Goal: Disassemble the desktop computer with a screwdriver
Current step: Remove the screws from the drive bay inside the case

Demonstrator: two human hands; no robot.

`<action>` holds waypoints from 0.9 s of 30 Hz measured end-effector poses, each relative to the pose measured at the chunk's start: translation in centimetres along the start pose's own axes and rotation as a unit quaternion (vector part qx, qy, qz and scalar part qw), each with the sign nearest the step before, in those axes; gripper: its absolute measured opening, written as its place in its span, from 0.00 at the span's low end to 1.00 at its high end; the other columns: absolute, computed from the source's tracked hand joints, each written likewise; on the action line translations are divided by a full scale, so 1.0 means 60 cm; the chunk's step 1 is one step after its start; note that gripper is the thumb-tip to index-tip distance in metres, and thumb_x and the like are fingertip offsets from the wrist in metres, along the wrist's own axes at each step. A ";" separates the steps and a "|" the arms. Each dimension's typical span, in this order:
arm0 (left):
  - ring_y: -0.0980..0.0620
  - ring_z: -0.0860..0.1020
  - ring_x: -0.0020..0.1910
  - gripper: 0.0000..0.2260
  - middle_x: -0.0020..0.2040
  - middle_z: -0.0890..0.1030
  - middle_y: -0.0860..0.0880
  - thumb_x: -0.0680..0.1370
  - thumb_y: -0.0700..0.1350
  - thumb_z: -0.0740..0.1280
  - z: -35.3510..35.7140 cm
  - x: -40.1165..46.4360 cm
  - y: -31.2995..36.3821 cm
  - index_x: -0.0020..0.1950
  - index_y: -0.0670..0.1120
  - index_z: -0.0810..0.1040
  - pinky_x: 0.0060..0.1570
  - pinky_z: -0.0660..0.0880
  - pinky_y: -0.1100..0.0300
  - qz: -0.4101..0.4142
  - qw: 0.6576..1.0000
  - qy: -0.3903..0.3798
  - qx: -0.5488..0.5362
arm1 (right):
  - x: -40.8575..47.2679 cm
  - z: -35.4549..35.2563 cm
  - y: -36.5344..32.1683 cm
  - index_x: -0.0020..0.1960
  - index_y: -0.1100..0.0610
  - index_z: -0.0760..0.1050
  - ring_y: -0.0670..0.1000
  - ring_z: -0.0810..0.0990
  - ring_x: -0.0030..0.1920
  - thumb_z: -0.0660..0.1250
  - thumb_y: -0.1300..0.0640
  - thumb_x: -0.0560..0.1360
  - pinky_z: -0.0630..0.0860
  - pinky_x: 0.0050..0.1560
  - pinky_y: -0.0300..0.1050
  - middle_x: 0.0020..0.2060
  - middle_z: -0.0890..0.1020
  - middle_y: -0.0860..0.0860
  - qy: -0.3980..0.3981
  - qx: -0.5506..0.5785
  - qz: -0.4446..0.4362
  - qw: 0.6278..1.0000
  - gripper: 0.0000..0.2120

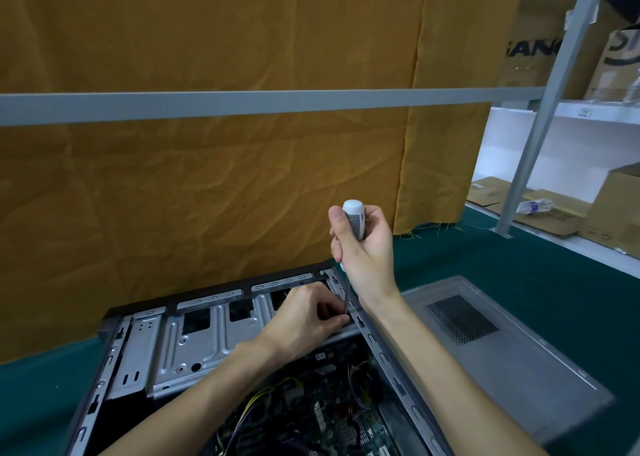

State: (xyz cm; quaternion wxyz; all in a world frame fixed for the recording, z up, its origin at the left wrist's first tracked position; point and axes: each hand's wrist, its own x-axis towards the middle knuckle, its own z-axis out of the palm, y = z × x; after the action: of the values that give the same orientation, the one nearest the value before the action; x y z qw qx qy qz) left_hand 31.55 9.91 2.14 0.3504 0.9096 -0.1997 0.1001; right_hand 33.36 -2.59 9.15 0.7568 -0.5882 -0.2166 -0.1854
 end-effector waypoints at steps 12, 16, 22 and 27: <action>0.63 0.76 0.46 0.09 0.44 0.78 0.59 0.77 0.50 0.74 -0.001 -0.005 0.012 0.39 0.60 0.79 0.43 0.74 0.69 -0.007 1.000 -0.011 0.002 | 0.015 -0.011 -0.023 0.50 0.68 0.73 0.48 0.65 0.28 0.68 0.46 0.78 0.59 0.27 0.47 0.32 0.68 0.53 -0.002 0.021 0.019 1.000 0.23; 0.62 0.80 0.40 0.06 0.41 0.83 0.58 0.77 0.49 0.74 -0.009 -0.007 0.017 0.40 0.57 0.83 0.39 0.74 0.69 -0.045 0.995 0.038 -0.080 | 0.037 -0.045 -0.042 0.44 0.53 0.79 0.47 0.69 0.31 0.74 0.54 0.76 0.67 0.30 0.39 0.31 0.74 0.46 0.023 -0.058 -0.023 0.998 0.06; 0.58 0.81 0.41 0.10 0.45 0.86 0.50 0.77 0.49 0.72 -0.034 -0.007 0.026 0.49 0.43 0.88 0.43 0.76 0.64 -0.232 0.843 0.084 -0.478 | -0.017 -0.073 0.003 0.43 0.54 0.81 0.59 0.79 0.37 0.74 0.49 0.72 0.78 0.37 0.58 0.36 0.82 0.54 -0.125 -0.318 0.009 0.940 0.09; 0.60 0.78 0.39 0.12 0.46 0.83 0.51 0.77 0.48 0.71 -0.036 -0.008 0.034 0.54 0.41 0.87 0.44 0.71 0.64 -0.243 0.768 0.045 -0.591 | -0.040 -0.072 0.022 0.42 0.51 0.82 0.51 0.80 0.33 0.71 0.44 0.73 0.78 0.35 0.54 0.33 0.82 0.48 -0.125 -0.324 -0.025 0.937 0.10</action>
State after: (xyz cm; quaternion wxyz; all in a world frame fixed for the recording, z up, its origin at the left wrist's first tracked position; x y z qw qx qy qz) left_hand 30.14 10.16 4.81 0.8399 0.5354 0.0243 -0.0854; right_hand 32.56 -6.42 5.86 0.4869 -0.8145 -0.2518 -0.1898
